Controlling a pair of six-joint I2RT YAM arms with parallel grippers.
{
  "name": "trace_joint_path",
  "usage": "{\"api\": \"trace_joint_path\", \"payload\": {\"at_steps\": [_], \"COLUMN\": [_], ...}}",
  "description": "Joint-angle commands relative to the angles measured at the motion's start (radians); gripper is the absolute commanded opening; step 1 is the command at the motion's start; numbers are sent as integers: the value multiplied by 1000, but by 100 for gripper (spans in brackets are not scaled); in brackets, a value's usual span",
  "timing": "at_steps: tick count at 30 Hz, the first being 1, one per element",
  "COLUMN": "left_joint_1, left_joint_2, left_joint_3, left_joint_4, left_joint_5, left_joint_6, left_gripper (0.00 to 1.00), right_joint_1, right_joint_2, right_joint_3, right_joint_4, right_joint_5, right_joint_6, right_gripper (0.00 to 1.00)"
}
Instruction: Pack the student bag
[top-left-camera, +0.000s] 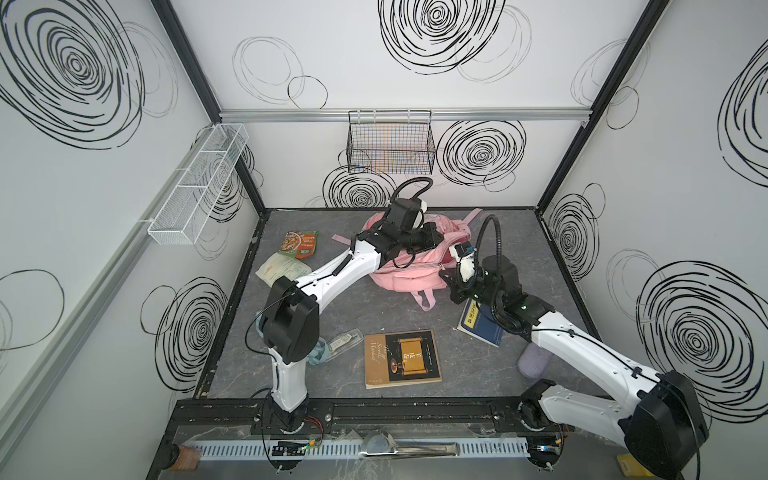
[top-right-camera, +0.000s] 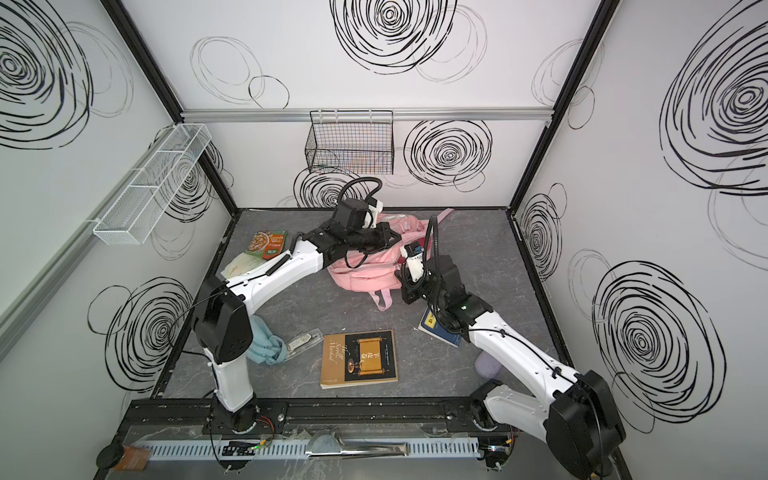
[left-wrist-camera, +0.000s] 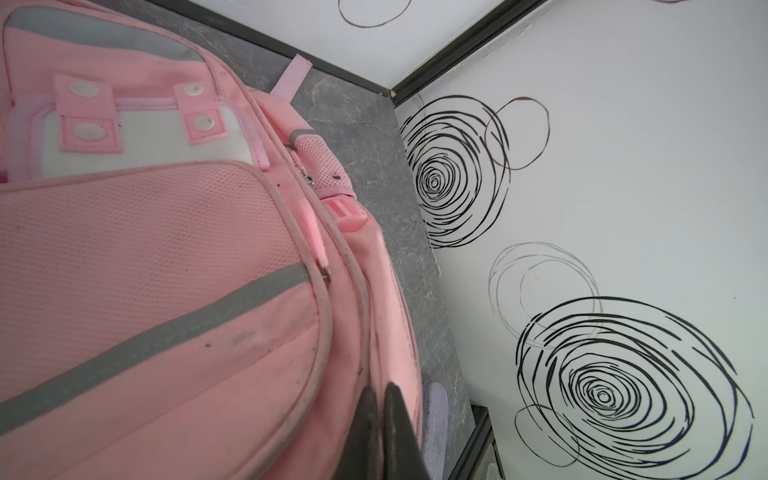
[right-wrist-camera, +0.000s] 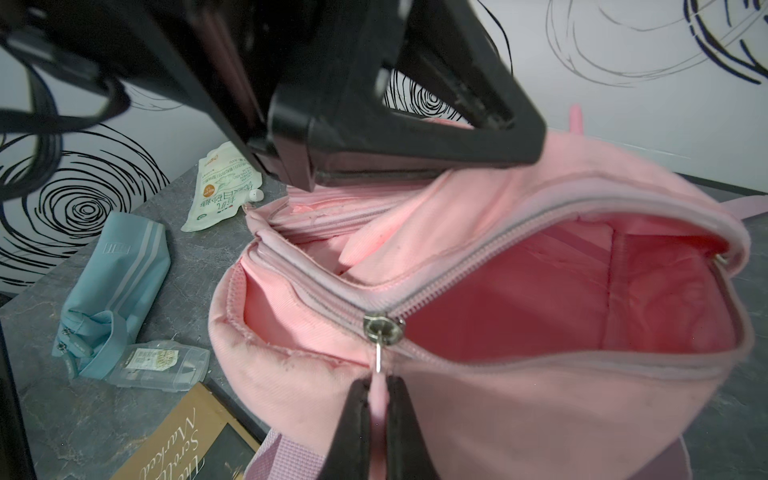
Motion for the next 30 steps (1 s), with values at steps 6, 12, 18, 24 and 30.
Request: {"api": "trace_joint_path", "payload": {"at_steps": [6,12,18,24,30], "left_joint_1": [83,106,102,92,96], "left_joint_2": [-260,-152,20,105,101], "left_joint_3": [-163,-96,119,181,129], "left_joint_4": [401,402,322,308,370], "left_joint_5": [-293,-318,-382,-426,-383], "left_joint_6": [-34,-62,-50,-59,-87], "left_gripper": [0,0,0,0,0], "right_joint_1": [-44,-55,-46,53,96], "right_joint_2": [-91,-26,20,42,30], "right_joint_3": [-47,-20,60,93,-2], "right_joint_4": [-90,-96,-135,-173,-95], "right_joint_5": [-83,-50,-75,-87,-87], "right_joint_6": [-23,-69,-105,-86,-35], "right_gripper": [0,0,0,0,0]}}
